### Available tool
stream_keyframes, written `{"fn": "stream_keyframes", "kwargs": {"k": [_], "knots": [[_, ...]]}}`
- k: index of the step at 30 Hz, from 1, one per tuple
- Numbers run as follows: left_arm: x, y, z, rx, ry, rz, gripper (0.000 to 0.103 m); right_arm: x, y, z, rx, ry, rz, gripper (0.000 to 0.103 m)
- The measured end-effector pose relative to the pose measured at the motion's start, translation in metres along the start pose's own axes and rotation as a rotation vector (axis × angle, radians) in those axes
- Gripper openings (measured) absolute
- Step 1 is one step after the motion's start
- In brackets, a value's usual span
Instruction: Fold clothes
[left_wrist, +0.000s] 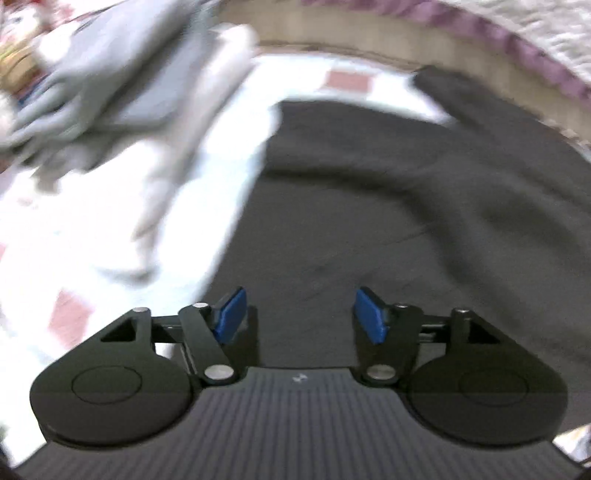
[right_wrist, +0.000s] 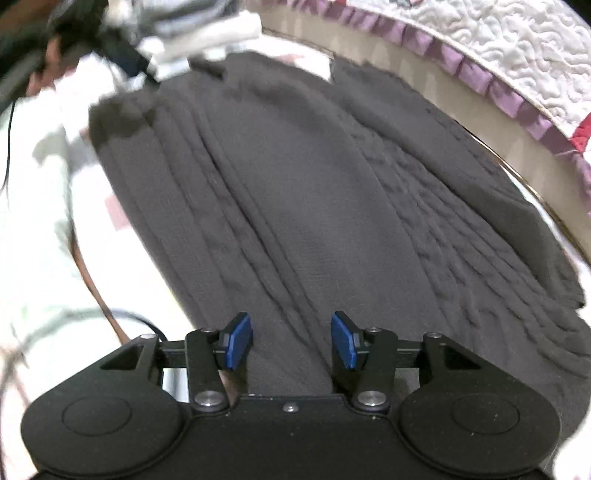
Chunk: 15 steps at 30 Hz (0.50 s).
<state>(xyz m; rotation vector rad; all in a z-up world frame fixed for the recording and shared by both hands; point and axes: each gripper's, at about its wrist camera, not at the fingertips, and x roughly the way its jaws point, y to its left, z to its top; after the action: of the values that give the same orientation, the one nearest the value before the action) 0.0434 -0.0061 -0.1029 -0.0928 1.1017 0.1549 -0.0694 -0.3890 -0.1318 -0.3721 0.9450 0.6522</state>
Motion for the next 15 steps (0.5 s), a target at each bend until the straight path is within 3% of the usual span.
{"fn": "stream_keyframes", "kwargs": {"k": [5, 7, 10, 12, 14, 15], "knots": [[0.002, 0.051, -0.028, -0.175, 0.051, 0.032, 0.07, 0.008, 0.025, 0.02, -0.018, -0.119, 0.107, 0.054], [0.006, 0.062, -0.031, -0.234, 0.054, -0.018, 0.07, 0.015, 0.036, 0.026, -0.036, -0.134, 0.142, 0.054], [0.003, 0.05, -0.034, -0.139, 0.016, -0.007, 0.069, 0.026, 0.05, 0.029, -0.073, -0.098, 0.138, 0.054], [0.002, 0.038, -0.038, -0.067, -0.012, 0.022, 0.063, 0.031, 0.058, 0.029, -0.089, -0.077, 0.132, 0.054], [0.004, 0.037, -0.039, -0.072, -0.024, 0.032, 0.039, 0.034, 0.058, 0.03, -0.092, -0.063, 0.113, 0.054], [0.004, 0.037, -0.039, -0.066, -0.033, 0.037, 0.036, 0.035, 0.058, 0.029, -0.087, -0.056, 0.102, 0.054]]}}
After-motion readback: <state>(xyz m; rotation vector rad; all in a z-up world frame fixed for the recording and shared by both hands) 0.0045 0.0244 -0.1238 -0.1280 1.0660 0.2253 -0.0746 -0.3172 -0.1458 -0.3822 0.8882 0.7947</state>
